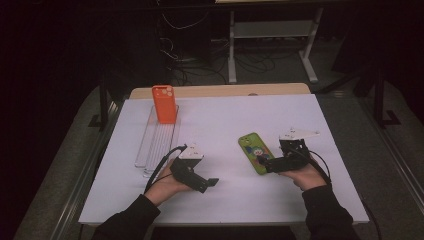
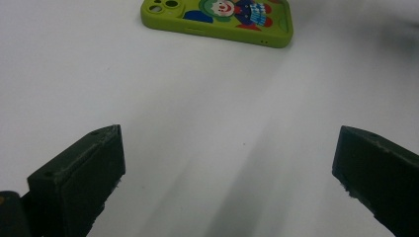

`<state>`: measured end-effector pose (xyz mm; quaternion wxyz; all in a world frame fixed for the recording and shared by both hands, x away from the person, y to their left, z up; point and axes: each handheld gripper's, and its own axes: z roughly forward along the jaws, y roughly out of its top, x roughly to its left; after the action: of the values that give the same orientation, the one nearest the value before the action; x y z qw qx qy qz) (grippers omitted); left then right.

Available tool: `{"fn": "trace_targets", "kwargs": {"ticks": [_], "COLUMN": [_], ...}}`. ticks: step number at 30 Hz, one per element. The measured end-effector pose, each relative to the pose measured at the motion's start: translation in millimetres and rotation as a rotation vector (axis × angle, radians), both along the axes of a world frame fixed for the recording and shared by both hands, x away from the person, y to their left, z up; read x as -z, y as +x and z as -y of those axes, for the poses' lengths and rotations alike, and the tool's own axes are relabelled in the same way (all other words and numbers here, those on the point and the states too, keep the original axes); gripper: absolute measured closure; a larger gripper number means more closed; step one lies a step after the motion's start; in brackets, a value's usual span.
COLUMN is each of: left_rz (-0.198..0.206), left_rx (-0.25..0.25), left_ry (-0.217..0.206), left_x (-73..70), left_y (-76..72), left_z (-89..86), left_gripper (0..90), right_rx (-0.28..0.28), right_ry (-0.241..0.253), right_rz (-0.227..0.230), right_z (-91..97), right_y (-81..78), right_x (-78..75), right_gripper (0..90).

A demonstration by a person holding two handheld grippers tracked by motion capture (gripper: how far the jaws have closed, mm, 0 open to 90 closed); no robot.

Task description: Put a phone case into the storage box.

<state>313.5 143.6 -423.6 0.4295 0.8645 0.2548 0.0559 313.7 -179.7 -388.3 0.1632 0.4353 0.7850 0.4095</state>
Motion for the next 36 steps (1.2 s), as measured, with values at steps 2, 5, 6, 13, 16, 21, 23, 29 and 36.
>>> {"fn": "trace_targets", "kwargs": {"ticks": [2,5,6,13,16,21,23,29,36], "left_rz": [-0.003,-0.002,0.000,0.004,0.003,0.006,0.002,0.010,0.001], "left_rx": [-0.002,-0.002,0.002,0.007,0.006,0.006,0.000,0.009,0.002], "left_ry": [-0.010,-0.008,-0.002,0.000,-0.006,-0.004,-0.007,-0.003,-0.010], "left_x": [-0.1,-0.1,-0.2,-0.4,-0.7,-1.2,-1.6,-1.2,-1.5], "left_y": [0.0,0.0,0.3,0.4,-0.4,-0.3,-0.4,0.3,-0.2], "left_z": [0.3,0.0,-0.5,-0.2,0.8,0.3,0.0,0.0,0.4], "left_gripper": [0.0,0.0,0.0,0.0,0.0,0.0,0.0,0.0,0.0], "right_rx": [0.010,0.022,0.031,0.068,0.074,0.112,0.128,0.170,0.190], "right_ry": [-0.008,-0.020,-0.026,-0.040,-0.050,-0.055,-0.057,-0.063,-0.070], "right_rz": [-0.011,-0.015,-0.021,-0.025,-0.021,-0.010,-0.013,-0.017,-0.043], "right_z": [-1.4,-3.5,-4.5,-10.5,-14.4,-19.1,-20.7,-21.8,-21.0], "right_y": [4.6,11.6,13.6,26.7,31.3,39.8,43.0,51.6,56.3], "right_x": [-1.1,-1.8,-2.0,-6.2,-9.2,-15.4,-17.7,-18.6,-15.5], "right_gripper": [0.2,0.2,0.2,0.2,0.2,0.1,0.1,0.1,0.0]}}
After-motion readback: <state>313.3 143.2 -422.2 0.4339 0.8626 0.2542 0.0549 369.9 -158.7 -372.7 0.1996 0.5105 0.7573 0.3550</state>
